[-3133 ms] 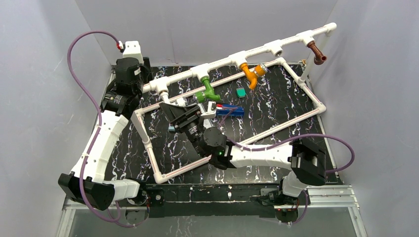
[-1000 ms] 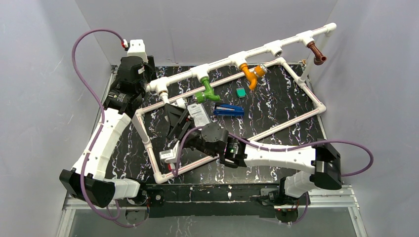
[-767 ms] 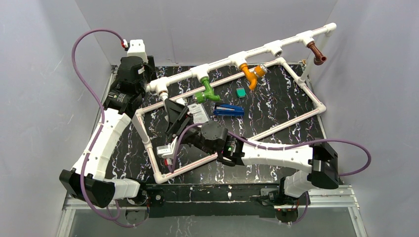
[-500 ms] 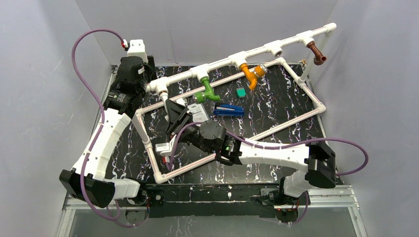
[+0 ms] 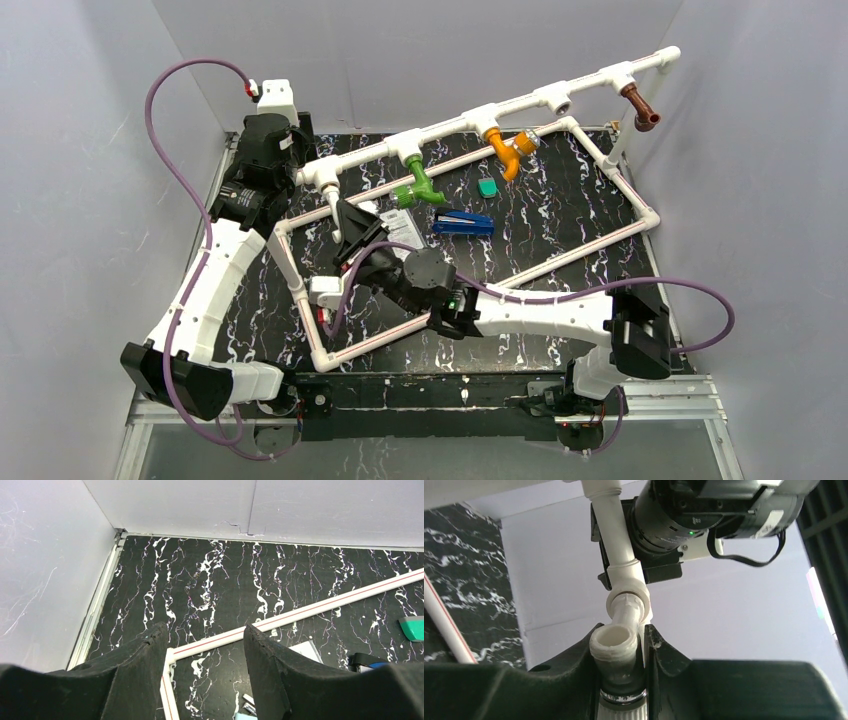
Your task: Install the water faucets
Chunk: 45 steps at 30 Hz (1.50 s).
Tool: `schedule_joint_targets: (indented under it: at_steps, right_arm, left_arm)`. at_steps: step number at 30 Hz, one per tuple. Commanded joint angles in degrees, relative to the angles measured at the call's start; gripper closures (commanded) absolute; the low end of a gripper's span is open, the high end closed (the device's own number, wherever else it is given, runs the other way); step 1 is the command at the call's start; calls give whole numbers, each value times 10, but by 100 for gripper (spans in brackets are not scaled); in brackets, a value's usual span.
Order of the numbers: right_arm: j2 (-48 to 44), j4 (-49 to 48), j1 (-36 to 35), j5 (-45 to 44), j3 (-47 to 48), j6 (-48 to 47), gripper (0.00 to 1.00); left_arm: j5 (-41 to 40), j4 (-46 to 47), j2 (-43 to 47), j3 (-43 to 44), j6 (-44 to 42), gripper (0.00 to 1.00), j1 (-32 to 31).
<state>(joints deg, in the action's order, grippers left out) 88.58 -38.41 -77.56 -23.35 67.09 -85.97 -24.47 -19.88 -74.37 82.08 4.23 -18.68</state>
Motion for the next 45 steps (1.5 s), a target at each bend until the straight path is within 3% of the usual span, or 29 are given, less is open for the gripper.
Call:
schedule_joint_targets:
  at_steps: [1, 10, 17, 29, 38, 45]
  right_arm:
    - [20, -74, 1, -45, 22, 173, 99]
    - [57, -228, -7, -142, 31, 507, 99]
    - [56, -280, -7, -193, 23, 765, 99]
    - [31, -239, 1, -276, 23, 1247, 99]
    - [26, -206, 6, -281, 30, 1481, 99]
    - [29, -209, 14, -263, 34, 1578, 99]
  left_arm:
    - [50, -152, -30, -53, 10, 45, -27]
    - [50, -153, -33, -52, 10, 45, -27]
    - [54, -152, -32, -52, 10, 45, -28]
    - [55, -150, -25, -55, 10, 44, -29]
    - [57, -149, -25, -58, 12, 44, -29]
    - [59, -147, -21, -62, 13, 44, -29]
